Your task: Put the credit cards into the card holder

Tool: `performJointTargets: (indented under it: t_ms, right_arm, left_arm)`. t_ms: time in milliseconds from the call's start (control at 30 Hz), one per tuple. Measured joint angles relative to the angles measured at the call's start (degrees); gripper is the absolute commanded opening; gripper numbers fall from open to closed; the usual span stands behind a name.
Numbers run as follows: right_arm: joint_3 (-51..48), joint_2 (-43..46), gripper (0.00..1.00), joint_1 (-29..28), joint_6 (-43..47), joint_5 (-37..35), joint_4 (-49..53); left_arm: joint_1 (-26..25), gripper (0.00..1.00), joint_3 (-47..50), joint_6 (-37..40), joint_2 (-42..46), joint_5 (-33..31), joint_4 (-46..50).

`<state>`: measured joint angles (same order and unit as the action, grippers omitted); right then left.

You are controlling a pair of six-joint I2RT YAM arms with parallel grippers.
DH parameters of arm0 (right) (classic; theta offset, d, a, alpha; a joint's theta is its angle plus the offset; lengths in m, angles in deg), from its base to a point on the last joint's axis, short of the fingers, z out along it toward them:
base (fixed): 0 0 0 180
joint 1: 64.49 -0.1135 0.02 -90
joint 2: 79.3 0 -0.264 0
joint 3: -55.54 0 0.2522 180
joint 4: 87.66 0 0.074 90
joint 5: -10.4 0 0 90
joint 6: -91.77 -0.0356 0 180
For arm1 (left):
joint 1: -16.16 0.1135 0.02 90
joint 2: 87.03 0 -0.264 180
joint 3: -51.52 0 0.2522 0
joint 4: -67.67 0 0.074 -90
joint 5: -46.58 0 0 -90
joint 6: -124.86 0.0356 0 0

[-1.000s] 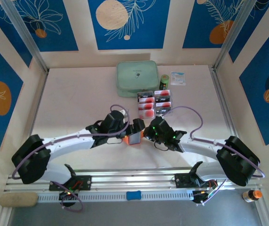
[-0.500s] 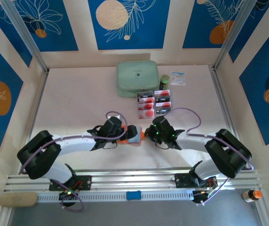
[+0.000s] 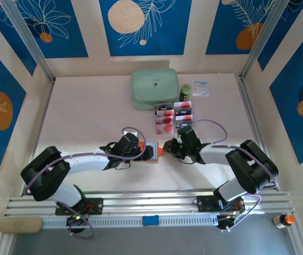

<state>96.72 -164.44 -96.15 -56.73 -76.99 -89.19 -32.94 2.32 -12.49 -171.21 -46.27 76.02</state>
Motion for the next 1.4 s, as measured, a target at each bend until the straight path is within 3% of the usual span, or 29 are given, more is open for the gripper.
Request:
performJointTargets:
  t_ms: [233,500,900,1400]
  right_arm:
    - [2.0,7.4,0.25,0.6,2.3,0.4,5.6]
    - [6.0,9.1,0.10,-1.2,4.0,0.4,9.8]
    - [10.1,1.1,0.00,-6.2,4.1,0.4,10.5]
    - [7.1,-3.4,0.00,-2.8,4.5,-0.6,9.2]
  left_arm:
    - [-1.9,1.00,-2.8,1.4,-0.3,-4.5,5.1]
    - [-2.7,1.00,-4.5,1.4,-1.5,-8.4,9.2]
    - [-3.5,1.00,-4.9,1.4,-2.3,-11.0,11.1]
    - [-4.8,1.00,-6.5,2.6,-4.3,-14.6,13.9]
